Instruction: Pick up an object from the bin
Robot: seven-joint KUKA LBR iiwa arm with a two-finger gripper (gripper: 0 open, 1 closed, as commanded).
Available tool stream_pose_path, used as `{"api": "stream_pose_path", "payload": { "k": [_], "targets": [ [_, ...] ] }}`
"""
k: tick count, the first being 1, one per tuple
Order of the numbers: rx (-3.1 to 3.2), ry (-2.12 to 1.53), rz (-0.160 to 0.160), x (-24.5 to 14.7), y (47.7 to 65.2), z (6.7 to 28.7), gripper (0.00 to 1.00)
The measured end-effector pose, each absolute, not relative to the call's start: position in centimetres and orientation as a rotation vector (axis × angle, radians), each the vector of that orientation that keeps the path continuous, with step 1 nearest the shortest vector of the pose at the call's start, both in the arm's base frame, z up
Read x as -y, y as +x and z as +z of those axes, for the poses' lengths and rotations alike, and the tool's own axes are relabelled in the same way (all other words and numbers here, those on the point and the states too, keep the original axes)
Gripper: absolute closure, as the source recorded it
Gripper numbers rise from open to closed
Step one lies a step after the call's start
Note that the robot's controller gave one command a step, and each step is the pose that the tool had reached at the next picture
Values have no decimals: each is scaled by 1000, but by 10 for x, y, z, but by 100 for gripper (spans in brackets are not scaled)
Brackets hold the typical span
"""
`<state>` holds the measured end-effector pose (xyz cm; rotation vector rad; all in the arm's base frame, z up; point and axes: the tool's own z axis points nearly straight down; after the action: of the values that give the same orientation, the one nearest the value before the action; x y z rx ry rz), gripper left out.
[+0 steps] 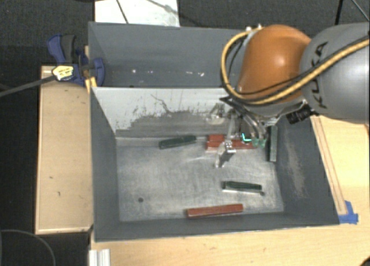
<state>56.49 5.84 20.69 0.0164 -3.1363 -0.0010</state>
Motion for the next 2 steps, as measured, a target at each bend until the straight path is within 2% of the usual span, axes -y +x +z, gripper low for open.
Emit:
{"api": "stream_pose_path", "payload": {
  "k": [1,2],
  "targets": [
    [3145,14,-2,-58,567,212,0],
    [3151,37,-2,-40,561,162,0]
  ]
}}
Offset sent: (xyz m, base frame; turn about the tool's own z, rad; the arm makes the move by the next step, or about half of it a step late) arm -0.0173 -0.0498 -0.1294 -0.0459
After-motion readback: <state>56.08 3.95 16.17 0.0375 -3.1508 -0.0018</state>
